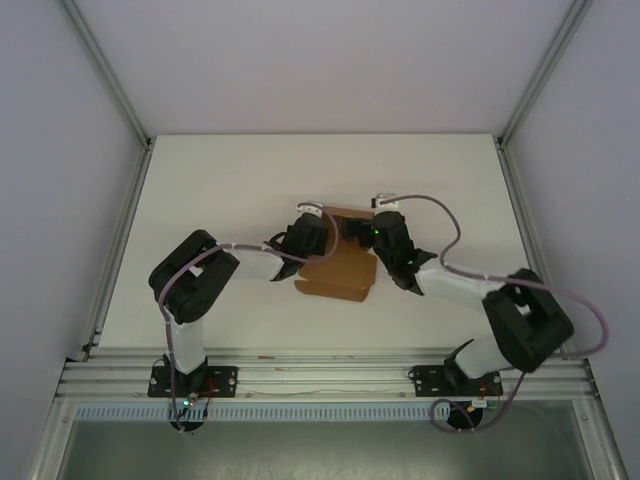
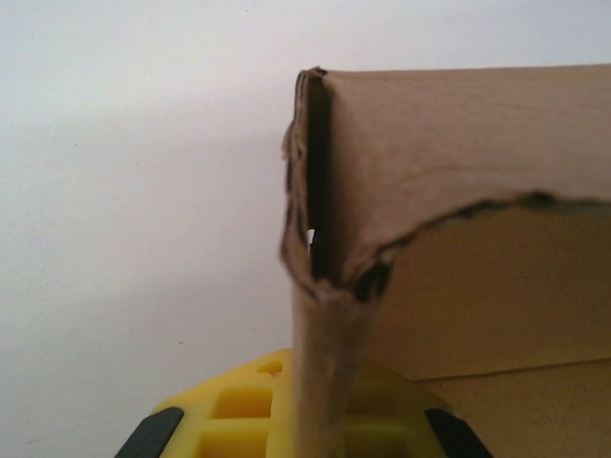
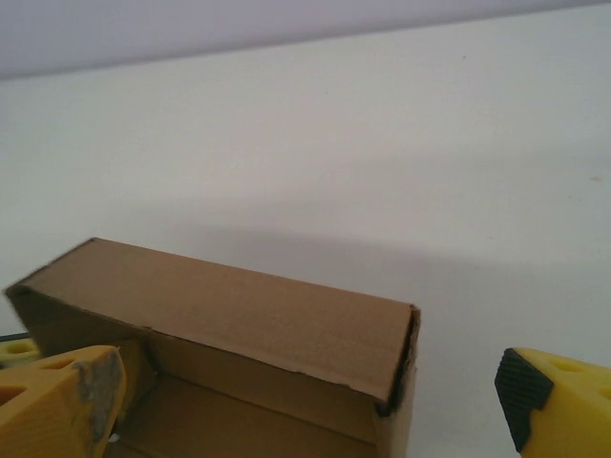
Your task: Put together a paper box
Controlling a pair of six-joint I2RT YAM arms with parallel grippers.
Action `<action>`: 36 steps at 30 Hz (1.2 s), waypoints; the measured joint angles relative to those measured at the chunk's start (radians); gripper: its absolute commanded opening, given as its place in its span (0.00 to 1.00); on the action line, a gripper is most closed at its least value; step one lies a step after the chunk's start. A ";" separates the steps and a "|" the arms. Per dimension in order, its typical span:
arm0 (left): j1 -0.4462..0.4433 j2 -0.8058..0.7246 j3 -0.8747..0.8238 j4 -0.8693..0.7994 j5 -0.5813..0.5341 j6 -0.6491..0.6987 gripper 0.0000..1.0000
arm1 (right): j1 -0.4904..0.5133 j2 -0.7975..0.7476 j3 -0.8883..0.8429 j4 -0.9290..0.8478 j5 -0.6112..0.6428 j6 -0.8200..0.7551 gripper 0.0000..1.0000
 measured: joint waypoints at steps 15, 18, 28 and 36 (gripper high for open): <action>0.065 -0.073 0.366 -0.825 0.342 0.643 0.00 | -0.053 -0.584 0.000 -0.657 0.150 0.272 1.00; 0.052 -0.054 0.433 -0.981 0.311 0.743 0.00 | -0.062 -0.612 0.000 -0.761 0.137 0.283 1.00; -0.034 0.199 0.658 -1.172 0.093 0.908 0.00 | -0.075 -0.563 0.000 -0.898 0.125 0.300 1.00; -0.100 0.347 0.768 -1.204 -0.075 0.956 0.00 | -0.082 -0.551 0.000 -0.905 0.126 0.301 1.00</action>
